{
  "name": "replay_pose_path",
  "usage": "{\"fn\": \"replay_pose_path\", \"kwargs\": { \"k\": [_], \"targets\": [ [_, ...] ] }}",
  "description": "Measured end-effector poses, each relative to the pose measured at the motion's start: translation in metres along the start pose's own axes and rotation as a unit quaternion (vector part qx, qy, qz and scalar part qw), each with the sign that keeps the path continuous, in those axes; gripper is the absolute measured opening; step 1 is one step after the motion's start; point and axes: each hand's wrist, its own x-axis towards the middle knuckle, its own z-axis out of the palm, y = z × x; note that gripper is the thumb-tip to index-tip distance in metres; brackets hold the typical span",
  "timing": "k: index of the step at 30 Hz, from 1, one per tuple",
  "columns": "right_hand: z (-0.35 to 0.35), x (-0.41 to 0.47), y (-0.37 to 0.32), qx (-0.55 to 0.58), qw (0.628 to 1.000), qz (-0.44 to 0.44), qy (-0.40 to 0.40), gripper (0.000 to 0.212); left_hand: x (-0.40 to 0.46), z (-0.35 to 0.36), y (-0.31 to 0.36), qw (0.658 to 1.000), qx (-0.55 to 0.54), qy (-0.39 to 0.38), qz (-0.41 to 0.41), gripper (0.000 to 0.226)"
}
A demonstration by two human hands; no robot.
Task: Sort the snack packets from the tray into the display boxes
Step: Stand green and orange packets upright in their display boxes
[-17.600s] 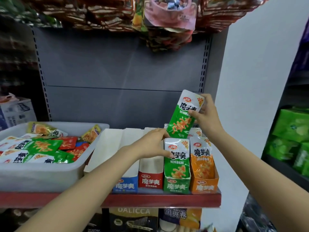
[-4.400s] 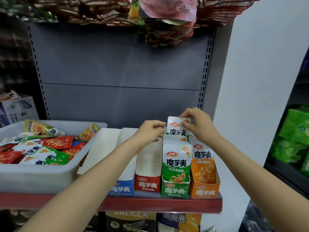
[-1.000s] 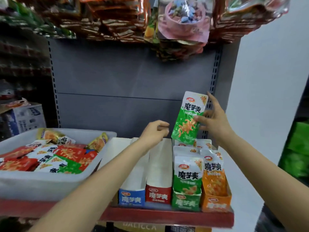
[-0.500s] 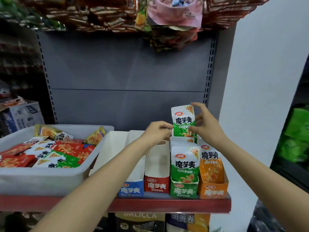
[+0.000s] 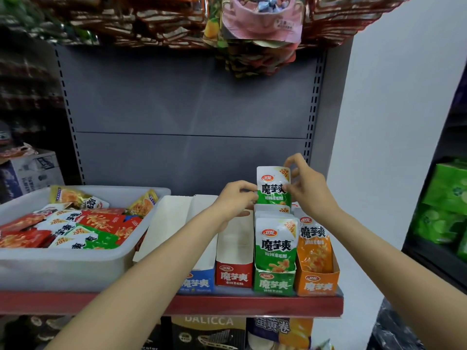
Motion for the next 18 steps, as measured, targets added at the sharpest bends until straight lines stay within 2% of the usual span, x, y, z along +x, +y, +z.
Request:
{"fn": "replay_pose_path", "kwargs": {
  "k": [5, 11, 18],
  "targets": [
    [0.001, -0.003, 0.005, -0.076, 0.997, -0.020, 0.007, 0.046, -0.002, -0.001, 0.002, 1.000, 0.001, -0.005, 0.005, 0.020],
    [-0.002, -0.006, 0.006, -0.141, 0.990, -0.028, 0.001, 0.021, -0.005, -0.001, 0.002, 1.000, -0.003, -0.008, 0.005, 0.019],
    [-0.004, -0.005, -0.008, -0.162, 0.986, -0.030, -0.019, 0.022, -0.006, -0.003, 0.000, 1.000, 0.007, -0.005, 0.006, 0.021]
  ]
}}
